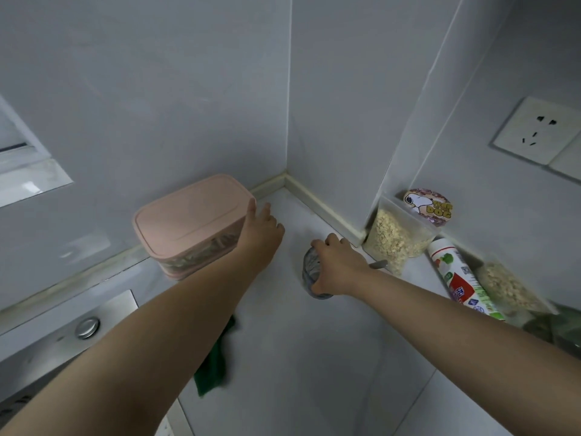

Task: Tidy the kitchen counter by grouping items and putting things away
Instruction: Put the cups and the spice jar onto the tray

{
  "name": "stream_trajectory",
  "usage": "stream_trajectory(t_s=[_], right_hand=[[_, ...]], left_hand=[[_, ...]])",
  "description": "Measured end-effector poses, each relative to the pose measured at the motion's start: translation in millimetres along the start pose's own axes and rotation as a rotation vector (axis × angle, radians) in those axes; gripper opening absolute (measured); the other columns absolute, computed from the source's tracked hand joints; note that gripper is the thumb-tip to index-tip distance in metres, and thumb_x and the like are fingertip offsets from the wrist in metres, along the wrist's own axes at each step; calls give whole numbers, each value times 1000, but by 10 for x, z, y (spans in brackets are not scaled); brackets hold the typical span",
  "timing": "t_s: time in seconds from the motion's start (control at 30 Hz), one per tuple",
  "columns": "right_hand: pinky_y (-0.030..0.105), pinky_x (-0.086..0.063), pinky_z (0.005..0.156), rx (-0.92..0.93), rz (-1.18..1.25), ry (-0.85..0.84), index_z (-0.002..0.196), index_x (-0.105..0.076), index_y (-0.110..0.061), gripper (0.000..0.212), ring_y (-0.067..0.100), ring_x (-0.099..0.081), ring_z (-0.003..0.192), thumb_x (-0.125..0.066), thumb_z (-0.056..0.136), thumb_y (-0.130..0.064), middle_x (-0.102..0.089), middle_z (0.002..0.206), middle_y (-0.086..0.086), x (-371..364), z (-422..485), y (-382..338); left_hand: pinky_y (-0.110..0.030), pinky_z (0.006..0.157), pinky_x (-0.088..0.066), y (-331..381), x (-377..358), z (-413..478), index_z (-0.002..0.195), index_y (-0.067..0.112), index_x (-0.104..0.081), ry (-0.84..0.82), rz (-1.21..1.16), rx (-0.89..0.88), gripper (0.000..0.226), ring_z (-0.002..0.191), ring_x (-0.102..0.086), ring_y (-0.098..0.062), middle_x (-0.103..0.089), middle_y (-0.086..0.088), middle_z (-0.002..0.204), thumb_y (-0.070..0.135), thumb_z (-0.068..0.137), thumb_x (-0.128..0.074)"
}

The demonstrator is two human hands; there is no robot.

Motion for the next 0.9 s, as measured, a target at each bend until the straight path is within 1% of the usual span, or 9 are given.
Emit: stream_trajectory(t_s=[0.1, 0.23, 0.3, 0.33, 0.4, 0.47, 0.57, 0.77, 0.9], right_hand=[[41, -48, 86, 2, 1, 9, 142, -29, -17, 86, 30, -33, 122, -72, 71, -39, -33, 132, 9, 29, 18, 18], [42, -48, 87, -7, 1, 17, 142, -28, -17, 87, 30, -33, 122, -73, 70, -39, -33, 133, 9, 45, 1, 79], [42, -48, 88, -19, 4, 17, 142, -28, -18, 87, 30, -33, 123, -72, 70, -39, -33, 133, 8, 37, -33, 124], [42, -48, 88, -25, 5, 17, 142, -28, -18, 87, 29, -33, 123, -72, 70, -39, -33, 132, 8, 35, -46, 143], [41, -49, 86, -31, 1, 22, 142, -29, -18, 87, 29, -33, 123, -72, 70, -40, -34, 132, 7, 42, -96, 176], [39, -49, 81, -32, -13, 44, 141, -30, -18, 88, 29, -34, 121, -74, 69, -40, -34, 130, 8, 63, -170, 203], [36, -47, 76, -47, -21, 76, 139, -31, -19, 86, 28, -34, 122, -74, 68, -40, -34, 129, 7, 105, -286, 254], [37, -45, 82, -140, 8, 123, 140, -31, -20, 85, 29, -35, 121, -72, 68, -39, -34, 130, 8, 249, -740, 469], [40, -44, 87, -198, 29, 152, 140, -33, -20, 83, 32, -37, 121, -71, 70, -43, -36, 129, 9, 357, -1169, 599]], left_hand=[[-62, 112, -2, 16, 15, 24, 125, 16, -55, 33, 10, -40, 35, 132, -30, -34, -51, -9, 128, 23, 91, -55], [-53, 113, -15, 85, 55, 28, 116, 10, -60, 82, 23, -132, 27, 115, -45, -32, -51, -13, 121, 14, 90, -54], [-45, 103, -32, 152, 51, 3, 118, 7, -59, 48, -15, -175, 28, 110, -48, -32, -47, -15, 123, 11, 91, -53], [-41, 90, -40, 174, 44, -12, 119, 5, -56, 26, -59, -182, 28, 107, -50, -33, -43, -16, 125, 9, 92, -51], [-37, 72, -42, 212, 47, -75, 122, 4, -50, -23, -176, -195, 31, 102, -53, -33, -37, -16, 127, 5, 92, -49], [-37, 71, -44, 258, 91, -151, 124, 7, -48, -42, -262, -214, 33, 91, -55, -31, -37, -15, 126, 10, 91, -51], [-31, 70, -40, 326, 173, -242, 125, 13, -51, -60, -442, -223, 37, 79, -46, -22, -40, -10, 124, 22, 89, -58], [-35, 89, -48, 608, 513, -476, 119, 13, -54, -42, -668, -228, 33, 100, -56, -25, -57, -8, 114, 19, 87, -57], [-32, 91, -45, 777, 826, -700, 119, 13, -55, -15, -842, -244, 36, 108, -55, -25, -60, -6, 116, 18, 84, -60]])
Point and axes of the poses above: each hand's wrist, its own z-axis towards the middle knuckle, its own x-axis out of the back of the hand, y = z × x, the point moved 9 cm from there along z, towards the middle knuckle
